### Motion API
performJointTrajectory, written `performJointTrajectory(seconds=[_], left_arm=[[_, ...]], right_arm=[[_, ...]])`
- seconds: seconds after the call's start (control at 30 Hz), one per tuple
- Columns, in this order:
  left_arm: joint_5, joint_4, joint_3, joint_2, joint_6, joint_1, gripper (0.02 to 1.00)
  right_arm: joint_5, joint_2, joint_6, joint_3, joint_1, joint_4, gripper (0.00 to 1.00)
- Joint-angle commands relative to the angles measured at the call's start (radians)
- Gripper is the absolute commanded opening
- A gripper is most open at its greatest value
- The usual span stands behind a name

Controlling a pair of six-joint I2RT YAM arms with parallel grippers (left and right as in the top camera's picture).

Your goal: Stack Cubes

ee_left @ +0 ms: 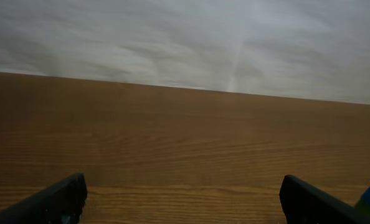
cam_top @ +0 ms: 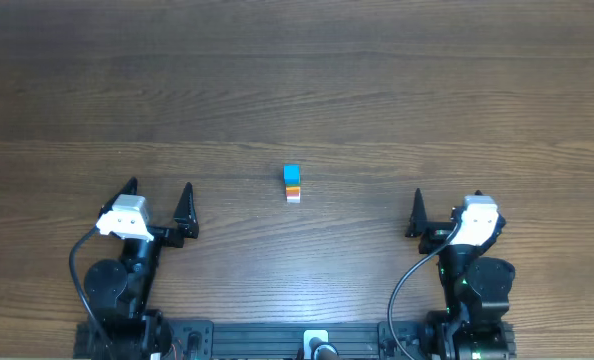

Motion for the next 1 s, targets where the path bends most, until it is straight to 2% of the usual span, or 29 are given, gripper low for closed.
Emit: performJointTrajectory(seconds=[0.03, 0.33, 1.0], left_arm=[[0.009, -0.001, -0.005, -0.006, 0.018, 0.006, 0.998], [0.009, 0.0, -0.005, -0.006, 0.018, 0.006, 1.0], [0.009, 0.0, -0.005, -0.006, 0.018, 0.006, 1.0]], right_arm=[[-0.088, -0.01, -0.082, -0.013, -0.011, 0.016, 0.993], [-0.091, -0.01, -0.076, -0.1, -0.011, 0.176, 0.993], [-0.089, -0.01, -0.068, -0.102, -0.011, 0.18, 0.991]])
